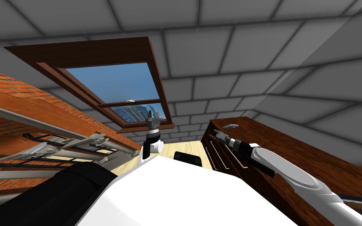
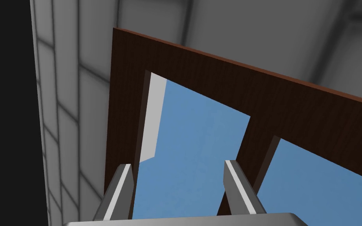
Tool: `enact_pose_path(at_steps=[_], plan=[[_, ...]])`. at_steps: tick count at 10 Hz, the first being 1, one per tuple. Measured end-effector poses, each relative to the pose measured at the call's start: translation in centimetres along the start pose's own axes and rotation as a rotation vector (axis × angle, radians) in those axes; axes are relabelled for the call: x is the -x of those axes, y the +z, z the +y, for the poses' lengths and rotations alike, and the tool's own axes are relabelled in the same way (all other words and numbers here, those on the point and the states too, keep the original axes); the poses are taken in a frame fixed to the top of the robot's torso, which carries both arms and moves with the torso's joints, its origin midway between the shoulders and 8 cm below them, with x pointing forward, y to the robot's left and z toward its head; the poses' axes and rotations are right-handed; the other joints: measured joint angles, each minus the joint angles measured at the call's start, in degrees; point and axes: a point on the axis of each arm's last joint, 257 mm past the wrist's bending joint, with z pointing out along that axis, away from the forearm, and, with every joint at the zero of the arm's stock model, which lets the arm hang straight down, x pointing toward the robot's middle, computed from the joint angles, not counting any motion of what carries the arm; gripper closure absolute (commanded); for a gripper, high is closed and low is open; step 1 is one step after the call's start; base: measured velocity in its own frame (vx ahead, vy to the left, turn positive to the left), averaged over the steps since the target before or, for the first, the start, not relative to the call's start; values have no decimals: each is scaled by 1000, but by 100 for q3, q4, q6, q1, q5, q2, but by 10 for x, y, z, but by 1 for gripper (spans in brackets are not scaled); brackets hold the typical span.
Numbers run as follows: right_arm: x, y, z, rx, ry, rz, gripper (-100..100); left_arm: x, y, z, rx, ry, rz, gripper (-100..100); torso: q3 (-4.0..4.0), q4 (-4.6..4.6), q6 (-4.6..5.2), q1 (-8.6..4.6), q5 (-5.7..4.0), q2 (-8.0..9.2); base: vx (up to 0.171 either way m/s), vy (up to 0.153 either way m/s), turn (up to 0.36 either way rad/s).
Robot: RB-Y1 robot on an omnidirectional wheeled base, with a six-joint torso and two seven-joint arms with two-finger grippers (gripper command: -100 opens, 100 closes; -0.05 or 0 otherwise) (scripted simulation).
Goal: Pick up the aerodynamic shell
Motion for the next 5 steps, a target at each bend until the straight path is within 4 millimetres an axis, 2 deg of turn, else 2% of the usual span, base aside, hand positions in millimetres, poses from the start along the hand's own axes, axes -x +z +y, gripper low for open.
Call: enact_pose_path(at_steps=[1, 2, 4, 5], plan=[[-6, -2, -6, -10, -28, 29, -100, 0, 0, 0, 0, 0, 0, 0, 1, 0, 6, -3, -1, 1, -25, -15, -31], [-12, -3, -8, -15, -46, 45, -100, 0, 0, 0, 0, 0, 0, 0, -1, 0, 7, -2, -2, -2, -47, -8, 187], [-29, -10, -23, -32, -106, 112, -100, 0, 0, 0, 0, 0, 0, 0, 3, 1, 6, -1, -1, 4, -37, -10, 42], [-32, -11, -26, -37, -127, 127, -100, 0, 0, 0, 0, 0, 0, 0, 0, 0, 7, 1, -1, -2, -31, -9, 163]])
